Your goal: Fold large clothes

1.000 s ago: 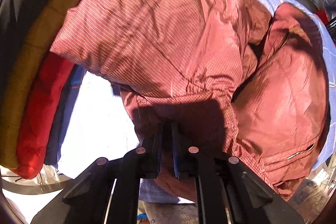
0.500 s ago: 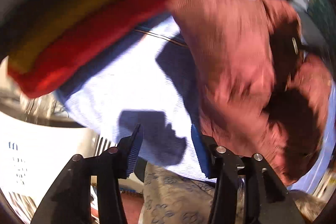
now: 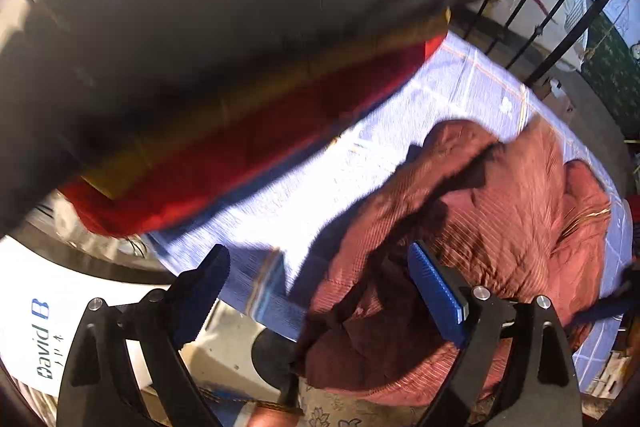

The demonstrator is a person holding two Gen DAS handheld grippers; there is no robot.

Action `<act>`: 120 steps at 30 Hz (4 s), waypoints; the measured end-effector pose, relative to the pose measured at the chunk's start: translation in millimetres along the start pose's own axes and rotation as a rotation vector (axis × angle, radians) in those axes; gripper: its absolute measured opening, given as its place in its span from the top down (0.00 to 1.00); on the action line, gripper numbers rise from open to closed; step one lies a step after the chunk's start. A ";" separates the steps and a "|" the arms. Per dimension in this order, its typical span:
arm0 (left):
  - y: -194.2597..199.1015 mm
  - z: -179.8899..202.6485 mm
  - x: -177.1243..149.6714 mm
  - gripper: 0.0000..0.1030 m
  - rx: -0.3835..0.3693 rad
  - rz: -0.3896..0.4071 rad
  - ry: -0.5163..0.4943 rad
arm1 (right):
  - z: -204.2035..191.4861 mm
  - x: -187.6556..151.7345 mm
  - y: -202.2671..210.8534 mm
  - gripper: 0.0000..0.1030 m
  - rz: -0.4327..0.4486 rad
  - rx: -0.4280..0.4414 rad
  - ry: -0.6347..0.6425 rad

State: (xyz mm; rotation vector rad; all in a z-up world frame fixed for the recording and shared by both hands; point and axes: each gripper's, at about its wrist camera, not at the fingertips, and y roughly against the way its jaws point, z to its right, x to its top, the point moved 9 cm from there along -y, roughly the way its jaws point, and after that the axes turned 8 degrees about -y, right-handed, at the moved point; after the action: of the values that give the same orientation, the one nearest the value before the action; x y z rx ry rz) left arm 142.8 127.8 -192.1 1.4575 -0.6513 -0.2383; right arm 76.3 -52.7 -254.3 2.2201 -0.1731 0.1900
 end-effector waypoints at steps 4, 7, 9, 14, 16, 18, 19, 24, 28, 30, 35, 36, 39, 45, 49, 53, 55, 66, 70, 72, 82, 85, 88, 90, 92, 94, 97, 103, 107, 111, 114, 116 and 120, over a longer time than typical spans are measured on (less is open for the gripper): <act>-54.9 -13.7 -19.7 0.15 -0.101 -0.100 0.153 | 63.1 21.7 64.9 0.16 0.157 -0.101 -0.148; -64.3 -5.3 -32.8 0.15 -0.195 -0.134 0.177 | 134.7 39.7 101.0 0.15 0.249 -0.282 -0.338; -68.9 4.4 -41.2 0.15 -0.193 -0.147 0.108 | 194.4 40.1 123.5 0.15 0.309 -0.412 -0.508; -76.5 26.5 -56.7 0.15 -0.252 -0.175 0.071 | 313.8 39.2 101.3 0.15 0.195 -0.605 -0.696; -75.9 28.0 -58.7 0.17 -0.241 -0.178 0.062 | 336.6 38.6 69.2 0.15 0.062 -0.754 -0.581; -77.1 31.4 -58.6 0.21 -0.235 -0.178 0.037 | 345.4 30.1 31.1 0.15 -0.048 -0.728 -0.492; -76.6 32.6 -60.4 0.22 -0.233 -0.180 0.029 | 341.3 30.0 6.4 0.15 -0.105 -0.694 -0.482; -76.5 34.7 -64.6 0.35 -0.227 -0.196 0.031 | 311.1 18.8 -40.3 0.98 -0.230 -0.614 -0.385; -71.0 41.6 -63.0 0.63 -0.187 -0.202 -0.013 | 279.6 18.8 -8.0 0.99 -0.113 -0.637 -0.335; -62.6 50.5 -53.5 0.70 -0.154 -0.179 -0.074 | 272.3 12.8 37.2 1.00 0.017 -0.640 -0.421; -34.8 80.3 -12.5 0.81 -0.113 -0.094 -0.218 | 288.3 -61.1 198.7 1.00 0.362 -0.735 -0.705; -26.3 90.5 1.2 0.83 -0.122 -0.067 -0.247 | 287.7 -75.4 229.8 1.00 0.426 -0.757 -0.752; -2.6 125.8 45.6 0.87 -0.127 0.022 -0.352 | 282.7 -138.2 328.9 1.00 0.613 -0.837 -0.878; 54.4 219.4 125.1 0.91 -0.182 0.206 -0.508 | 240.2 -273.7 501.2 1.00 0.939 -1.090 -1.061; 96.1 252.7 148.4 0.95 -0.242 0.314 -0.501 | 198.3 -360.3 551.7 1.00 1.033 -1.205 -1.175; 92.1 243.9 162.2 1.00 -0.107 0.386 -0.508 | 182.8 -438.5 560.9 1.00 1.079 -1.293 -1.297; 52.3 235.4 162.0 1.00 -0.150 0.244 -0.465 | 198.2 -458.1 549.8 1.00 1.115 -1.245 -1.370; -10.9 252.7 64.8 0.09 -0.168 0.077 -0.478 | 284.7 -470.2 358.2 0.18 0.831 -0.796 -1.640; -54.0 261.7 2.8 0.10 -0.200 -0.109 -0.496 | 285.8 -433.4 281.5 0.18 0.673 -0.675 -1.532; -63.4 264.3 -13.4 0.10 -0.188 -0.127 -0.518 | 285.6 -418.3 232.7 0.18 0.634 -0.537 -1.560; -45.4 227.8 2.8 0.09 -0.166 -0.079 -0.455 | 182.6 -259.1 20.9 0.18 0.050 -0.462 -0.867; -43.6 207.4 6.0 0.09 -0.155 -0.079 -0.410 | 164.9 -243.5 -40.6 0.18 -0.179 -0.624 -0.605; -43.8 181.8 3.8 0.09 -0.130 -0.083 -0.390 | 180.1 -250.4 -81.2 0.22 -0.318 -0.789 -0.487; -44.7 168.4 1.0 0.09 -0.116 -0.085 -0.387 | 191.5 -250.4 -87.3 0.36 -0.305 -0.827 -0.508; -43.5 154.6 -1.4 0.09 -0.104 -0.084 -0.382 | 192.7 -245.7 -77.1 0.67 -0.261 -0.824 -0.575; -40.0 143.0 -1.5 0.09 -0.101 -0.081 -0.376 | 188.9 -237.0 -58.7 0.84 -0.216 -0.793 -0.636; -25.3 134.2 7.2 0.09 -0.106 -0.051 -0.364 | 162.2 -205.1 -33.8 0.88 -0.124 -0.596 -0.681; 19.4 124.5 53.8 0.09 -0.115 0.077 -0.337 | 79.8 -114.3 -31.5 0.89 -0.073 -0.341 -0.486; 31.0 123.8 74.6 0.09 -0.101 0.117 -0.335 | 72.9 -71.1 -81.5 0.87 -0.149 -0.301 -0.426; 25.4 127.3 70.8 0.09 -0.075 0.100 -0.348 | 87.4 -83.0 -141.7 0.71 -0.273 -0.344 -0.439; 15.0 128.2 60.5 0.09 -0.047 0.080 -0.370 | 86.6 -84.0 -142.1 0.45 -0.233 -0.235 -0.540; 4.9 129.5 50.1 0.08 -0.029 0.055 -0.378 | 97.5 -79.0 -115.6 0.43 -0.144 -0.197 -0.595; -10.6 145.3 36.8 0.08 -0.034 0.010 -0.393 | 123.3 -88.7 -53.0 0.31 0.041 -0.200 -0.741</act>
State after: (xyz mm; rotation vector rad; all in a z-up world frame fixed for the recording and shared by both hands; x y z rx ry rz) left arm 96.2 -15.0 -195.5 1.3851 -0.9659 -0.5344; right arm 8.9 -113.1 -387.3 1.9912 -0.6092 -0.6135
